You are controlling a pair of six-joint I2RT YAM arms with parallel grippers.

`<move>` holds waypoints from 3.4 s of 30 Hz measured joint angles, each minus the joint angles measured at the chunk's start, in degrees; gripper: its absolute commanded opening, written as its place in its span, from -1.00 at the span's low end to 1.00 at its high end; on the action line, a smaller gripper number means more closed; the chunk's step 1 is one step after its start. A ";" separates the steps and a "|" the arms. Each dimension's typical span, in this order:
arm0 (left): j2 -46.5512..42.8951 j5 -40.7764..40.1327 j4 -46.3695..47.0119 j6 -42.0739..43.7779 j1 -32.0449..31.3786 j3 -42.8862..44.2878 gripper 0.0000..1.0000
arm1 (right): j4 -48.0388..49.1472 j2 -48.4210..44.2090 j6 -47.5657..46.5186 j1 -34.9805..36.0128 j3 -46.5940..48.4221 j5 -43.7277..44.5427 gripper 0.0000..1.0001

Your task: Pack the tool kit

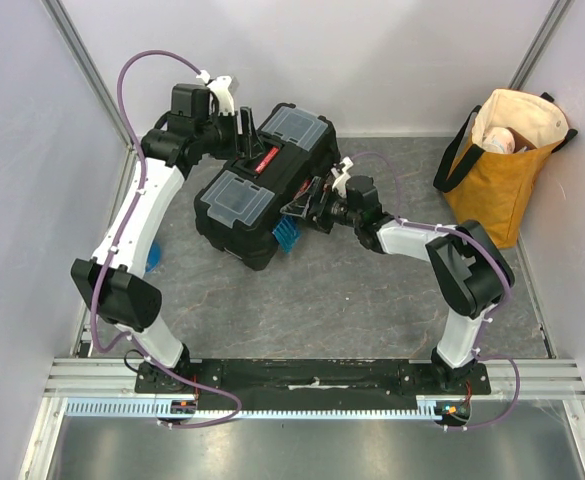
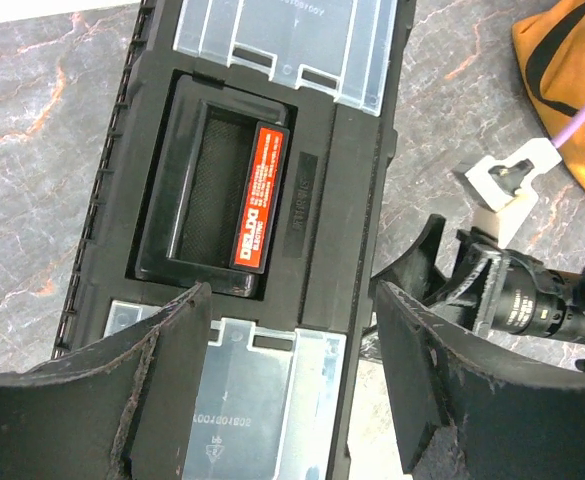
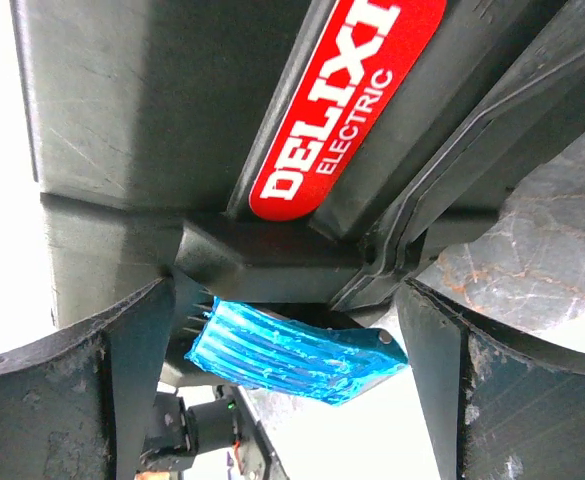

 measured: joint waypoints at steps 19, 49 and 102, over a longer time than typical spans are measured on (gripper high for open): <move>0.09 -7.54 -1.90 -3.85 6.95 -0.17 0.47 | -10.47 -11.61 -11.80 -0.24 -0.72 10.82 0.45; 3.58 10.56 9.22 -11.72 19.85 -30.01 0.29 | -52.87 1.14 -17.38 10.29 14.49 31.47 -1.00; 1.79 19.02 55.74 -32.41 17.75 -51.08 -0.13 | -38.53 7.91 1.81 7.87 11.13 28.06 -1.00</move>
